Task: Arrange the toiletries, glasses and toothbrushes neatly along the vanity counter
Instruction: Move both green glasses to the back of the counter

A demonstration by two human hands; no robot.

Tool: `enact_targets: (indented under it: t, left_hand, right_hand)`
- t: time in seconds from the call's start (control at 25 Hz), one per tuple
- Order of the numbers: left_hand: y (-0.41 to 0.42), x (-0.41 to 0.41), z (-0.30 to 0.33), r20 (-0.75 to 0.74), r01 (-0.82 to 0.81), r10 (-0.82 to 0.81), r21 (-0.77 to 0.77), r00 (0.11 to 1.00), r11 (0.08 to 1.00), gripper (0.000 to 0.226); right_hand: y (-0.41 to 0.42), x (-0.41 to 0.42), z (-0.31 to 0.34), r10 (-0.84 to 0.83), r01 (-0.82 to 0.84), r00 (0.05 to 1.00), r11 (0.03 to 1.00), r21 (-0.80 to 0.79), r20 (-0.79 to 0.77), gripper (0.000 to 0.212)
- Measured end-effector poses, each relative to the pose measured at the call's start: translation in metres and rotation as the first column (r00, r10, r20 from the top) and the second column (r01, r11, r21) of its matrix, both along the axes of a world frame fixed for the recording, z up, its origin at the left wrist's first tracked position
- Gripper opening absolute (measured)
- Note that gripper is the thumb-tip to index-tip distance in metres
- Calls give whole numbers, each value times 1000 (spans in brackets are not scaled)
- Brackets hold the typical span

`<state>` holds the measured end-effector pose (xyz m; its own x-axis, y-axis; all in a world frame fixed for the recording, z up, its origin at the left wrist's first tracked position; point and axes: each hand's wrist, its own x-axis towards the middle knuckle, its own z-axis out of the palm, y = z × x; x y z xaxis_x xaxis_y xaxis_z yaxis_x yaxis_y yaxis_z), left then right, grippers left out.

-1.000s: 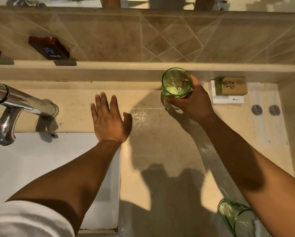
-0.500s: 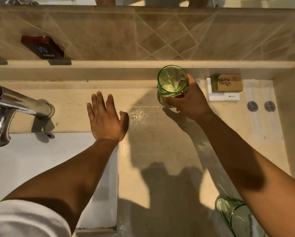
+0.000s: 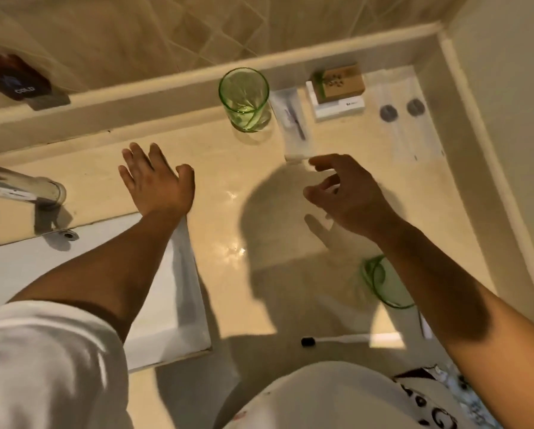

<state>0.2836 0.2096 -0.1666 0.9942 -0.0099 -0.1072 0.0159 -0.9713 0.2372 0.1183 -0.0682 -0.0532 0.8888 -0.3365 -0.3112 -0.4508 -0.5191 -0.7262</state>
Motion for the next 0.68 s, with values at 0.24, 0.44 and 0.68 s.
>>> enact_targets:
  t: [0.24,0.44,0.68]
  left_hand:
    - [-13,-77,6,-86,70,-65,61,994,996,66]
    - [-24,-155,3,-82,108,-106,25,991,994,63]
    - [-38,-188,5,-22,219,-218,19,976,976,61]
  right_hand:
    - [-9,-97,6,216,-195,975,948,-250,60,37]
    - [-24,-162,-9,257,-227,966,885,-406,19,94]
    - [-39,-203,-17,204,-211,977,933,-292,-56,123]
